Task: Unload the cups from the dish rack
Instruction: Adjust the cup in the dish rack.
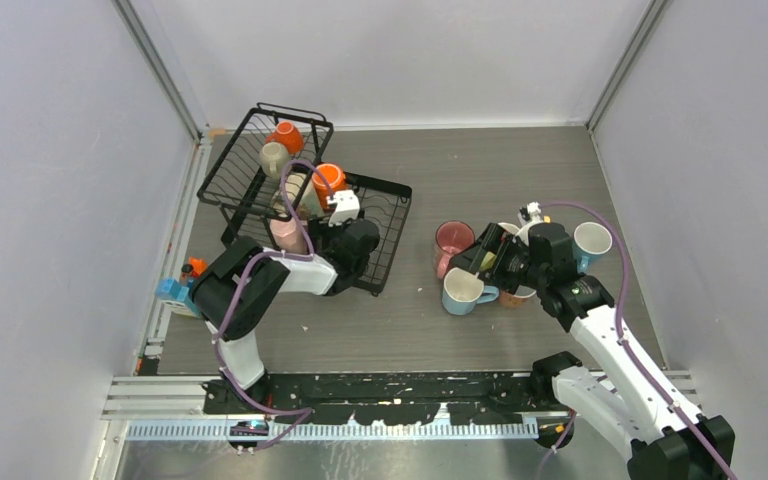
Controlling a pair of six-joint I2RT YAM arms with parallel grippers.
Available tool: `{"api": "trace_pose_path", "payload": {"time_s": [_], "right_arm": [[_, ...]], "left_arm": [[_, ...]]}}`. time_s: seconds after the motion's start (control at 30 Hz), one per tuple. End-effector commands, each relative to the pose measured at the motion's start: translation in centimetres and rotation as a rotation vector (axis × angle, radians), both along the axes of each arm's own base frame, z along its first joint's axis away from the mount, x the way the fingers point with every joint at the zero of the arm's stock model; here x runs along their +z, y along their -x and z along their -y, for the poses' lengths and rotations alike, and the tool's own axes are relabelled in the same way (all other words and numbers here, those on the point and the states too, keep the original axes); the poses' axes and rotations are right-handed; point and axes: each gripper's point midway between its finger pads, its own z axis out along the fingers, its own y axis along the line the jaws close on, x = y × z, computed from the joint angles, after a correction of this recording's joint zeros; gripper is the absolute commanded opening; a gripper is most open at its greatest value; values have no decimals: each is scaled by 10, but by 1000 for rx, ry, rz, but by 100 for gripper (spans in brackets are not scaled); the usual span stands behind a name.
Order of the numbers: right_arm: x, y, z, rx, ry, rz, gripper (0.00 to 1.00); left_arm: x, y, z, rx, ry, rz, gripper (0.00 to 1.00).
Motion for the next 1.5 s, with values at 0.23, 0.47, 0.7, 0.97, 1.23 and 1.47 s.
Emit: {"api": "trace_pose_path", "payload": {"time_s": [0.23, 0.47, 0.7, 0.97, 1.23, 1.47], "right_arm": [[10, -2, -1, 15, -8, 51, 100], [8, -1, -1, 17, -8, 49, 100], [6, -2, -1, 14, -7, 47, 100], [4, -2, -1, 15, -8, 43, 100], [6, -1, -2, 17, -14, 46, 100], [10, 2, -4, 18, -41, 48, 100]], "left_arm": [[21, -19, 2, 1, 67, 59, 83], [24, -28, 9, -51, 90, 54, 76], [31, -32, 25, -94, 115, 61, 68], [37, -29, 49, -149, 124, 67, 64], [54, -10, 58, -140, 96, 68, 64], [74, 24, 38, -40, 3, 54, 72]]}}
